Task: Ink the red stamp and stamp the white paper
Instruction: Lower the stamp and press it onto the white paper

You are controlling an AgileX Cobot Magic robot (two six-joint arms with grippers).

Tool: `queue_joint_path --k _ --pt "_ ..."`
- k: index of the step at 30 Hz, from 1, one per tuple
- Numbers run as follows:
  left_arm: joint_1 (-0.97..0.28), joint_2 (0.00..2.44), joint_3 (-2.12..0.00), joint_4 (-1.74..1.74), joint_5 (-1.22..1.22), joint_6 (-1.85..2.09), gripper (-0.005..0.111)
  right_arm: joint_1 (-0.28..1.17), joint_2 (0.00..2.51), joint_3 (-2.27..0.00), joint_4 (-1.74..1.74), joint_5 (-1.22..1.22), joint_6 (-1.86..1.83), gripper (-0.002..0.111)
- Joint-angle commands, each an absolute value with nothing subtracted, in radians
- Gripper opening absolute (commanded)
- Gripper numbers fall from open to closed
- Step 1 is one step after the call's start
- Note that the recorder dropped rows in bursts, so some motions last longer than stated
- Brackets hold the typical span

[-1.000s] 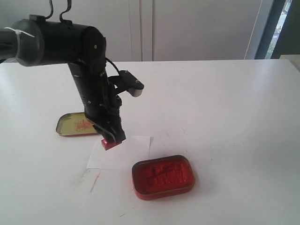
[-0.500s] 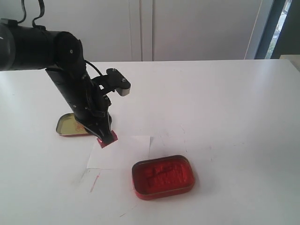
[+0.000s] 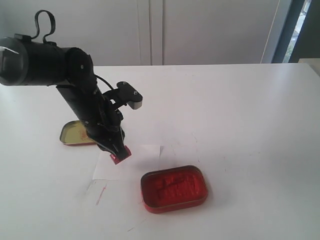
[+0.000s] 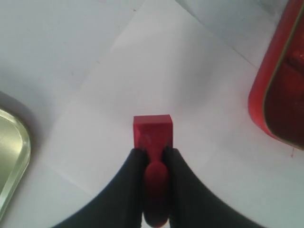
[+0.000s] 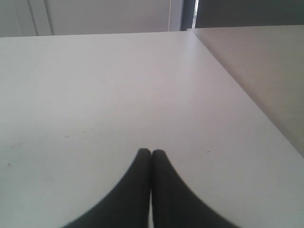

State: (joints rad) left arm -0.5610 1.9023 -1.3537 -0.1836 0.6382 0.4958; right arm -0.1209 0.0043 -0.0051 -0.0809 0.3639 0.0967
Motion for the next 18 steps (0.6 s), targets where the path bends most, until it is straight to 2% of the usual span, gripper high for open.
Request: queue_joint_path --k 1,18 --pt "-0.560 1.908 -1.347 -0.200 0.649 0.485 0.000 -0.119 0.000 0.000 -0.079 0.349 0.103 0.000" --pt "-0.560 1.944 -1.349 -0.121 0.643 0.373 0.000 -0.119 0.000 0.000 -0.079 0.349 0.103 0.000"
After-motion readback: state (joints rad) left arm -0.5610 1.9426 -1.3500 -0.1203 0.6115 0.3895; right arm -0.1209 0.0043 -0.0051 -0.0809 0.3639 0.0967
